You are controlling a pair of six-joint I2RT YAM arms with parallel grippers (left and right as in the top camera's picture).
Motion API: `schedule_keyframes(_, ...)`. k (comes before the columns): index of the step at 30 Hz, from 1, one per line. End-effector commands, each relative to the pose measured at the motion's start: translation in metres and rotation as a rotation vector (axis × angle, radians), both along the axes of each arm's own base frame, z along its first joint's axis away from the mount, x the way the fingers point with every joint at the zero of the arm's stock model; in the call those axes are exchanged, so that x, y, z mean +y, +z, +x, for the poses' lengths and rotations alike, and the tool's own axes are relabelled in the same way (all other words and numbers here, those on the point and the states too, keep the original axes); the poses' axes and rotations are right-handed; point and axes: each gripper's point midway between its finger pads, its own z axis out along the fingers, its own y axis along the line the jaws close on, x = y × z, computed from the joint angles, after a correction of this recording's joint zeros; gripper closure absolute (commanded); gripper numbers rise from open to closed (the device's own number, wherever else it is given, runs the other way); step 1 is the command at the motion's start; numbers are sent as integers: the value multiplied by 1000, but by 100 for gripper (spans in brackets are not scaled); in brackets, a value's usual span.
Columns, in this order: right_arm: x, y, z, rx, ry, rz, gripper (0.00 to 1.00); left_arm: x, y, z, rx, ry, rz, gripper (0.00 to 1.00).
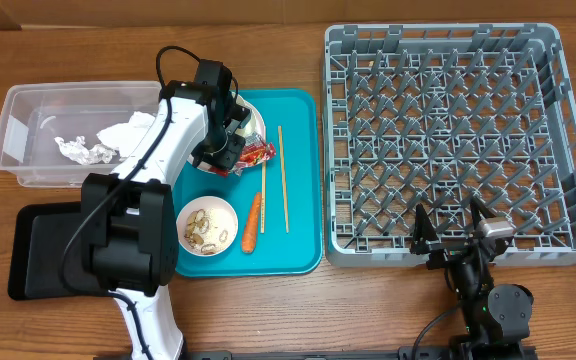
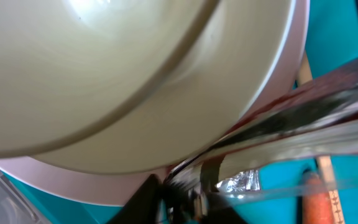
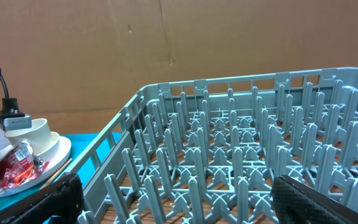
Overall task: Sort waste into correct bins and load items into the dishwasher
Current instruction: 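Reach the left gripper to the red wrapper on the plate and grasp it, then carry the red wrapper with the left gripper into the clear bin and drop it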
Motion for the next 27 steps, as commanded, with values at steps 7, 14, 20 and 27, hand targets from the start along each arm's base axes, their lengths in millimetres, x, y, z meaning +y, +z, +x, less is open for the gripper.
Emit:
schedule_keyframes(7,-2,-2,0,-2,-8,2,0,6,9,1,-12,7,11,96)
schedule_keyframes(14,-2,-2,0,-1,-8,2,0,4,29,7,-24,26,2,96)
schedule_keyframes(20,-2,-2,0,-1,-8,2,0,2,68,16,-68,48,-14,96)
schedule_keyframes(27,-2,-2,0,-2,-8,2,0,3,109,20,-140,124,-40,96)
